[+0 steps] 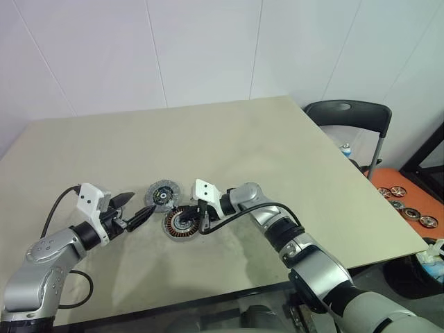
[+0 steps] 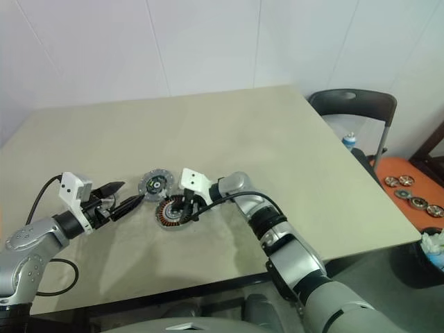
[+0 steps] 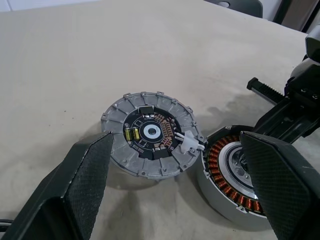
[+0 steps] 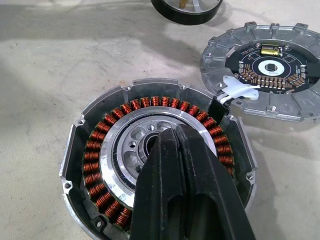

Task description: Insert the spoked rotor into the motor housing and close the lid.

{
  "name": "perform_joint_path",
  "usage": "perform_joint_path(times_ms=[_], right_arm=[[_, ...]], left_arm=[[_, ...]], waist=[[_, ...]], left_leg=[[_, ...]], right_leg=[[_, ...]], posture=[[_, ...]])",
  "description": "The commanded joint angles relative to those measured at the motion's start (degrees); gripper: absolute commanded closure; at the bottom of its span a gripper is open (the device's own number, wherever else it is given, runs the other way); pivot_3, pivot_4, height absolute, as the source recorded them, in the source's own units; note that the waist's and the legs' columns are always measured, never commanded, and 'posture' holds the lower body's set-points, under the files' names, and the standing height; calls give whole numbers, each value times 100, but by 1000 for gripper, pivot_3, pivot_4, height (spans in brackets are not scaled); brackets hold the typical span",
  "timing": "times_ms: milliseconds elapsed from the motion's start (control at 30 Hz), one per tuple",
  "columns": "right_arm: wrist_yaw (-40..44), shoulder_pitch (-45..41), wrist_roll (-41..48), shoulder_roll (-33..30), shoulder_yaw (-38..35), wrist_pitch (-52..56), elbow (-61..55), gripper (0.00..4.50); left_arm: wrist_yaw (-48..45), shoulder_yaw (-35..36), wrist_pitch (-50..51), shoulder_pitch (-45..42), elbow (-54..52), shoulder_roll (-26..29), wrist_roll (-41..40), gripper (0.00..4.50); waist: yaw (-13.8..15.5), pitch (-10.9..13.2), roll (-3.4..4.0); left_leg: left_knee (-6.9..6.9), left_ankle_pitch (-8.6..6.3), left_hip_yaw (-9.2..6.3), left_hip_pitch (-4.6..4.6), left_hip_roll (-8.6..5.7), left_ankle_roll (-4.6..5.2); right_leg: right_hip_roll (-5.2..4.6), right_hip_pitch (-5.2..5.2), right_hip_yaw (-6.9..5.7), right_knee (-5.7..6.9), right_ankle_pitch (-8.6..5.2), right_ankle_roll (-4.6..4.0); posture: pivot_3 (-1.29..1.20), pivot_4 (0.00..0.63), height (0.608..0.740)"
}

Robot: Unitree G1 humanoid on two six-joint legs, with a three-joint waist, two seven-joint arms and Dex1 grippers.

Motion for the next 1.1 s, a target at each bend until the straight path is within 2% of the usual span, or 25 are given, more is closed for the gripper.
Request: perform_joint_path(times_ms=[33, 233, 467, 1100], right_arm=[[160, -15, -105, -58, 69, -34, 53, 4458], [502, -3, 107, -27, 9, 287, -314, 4458], [447, 44, 38, 31, 82, 260, -398, 4458], [-242, -97, -2, 303, -162, 19, -79, 4458]], left_arm=[[-20, 124, -72, -78, -43, 44, -47, 182], [-3, 115, -81, -70, -28, 27, -29, 182], [19, 110, -92, -65, -22, 8, -26, 182], [53, 97, -102, -56, -20, -19, -24, 182]], waist=[[1, -1, -1], [3, -3, -3], [-4, -3, -3], [0, -3, -4]], left_leg=[[1, 0, 0, 0, 0, 0], [1, 0, 0, 1, 0, -1], [-5, 1, 0, 0, 1, -2], [-2, 3, 0, -1, 1, -5]], right_leg=[[0, 1, 0, 0, 0, 0], [0, 2, 0, -1, 0, 0], [0, -3, 0, -1, 0, 0], [1, -3, 0, 1, 0, 0]], posture=[[0, 0, 740], [0, 0, 740], [0, 0, 740], [0, 0, 740]])
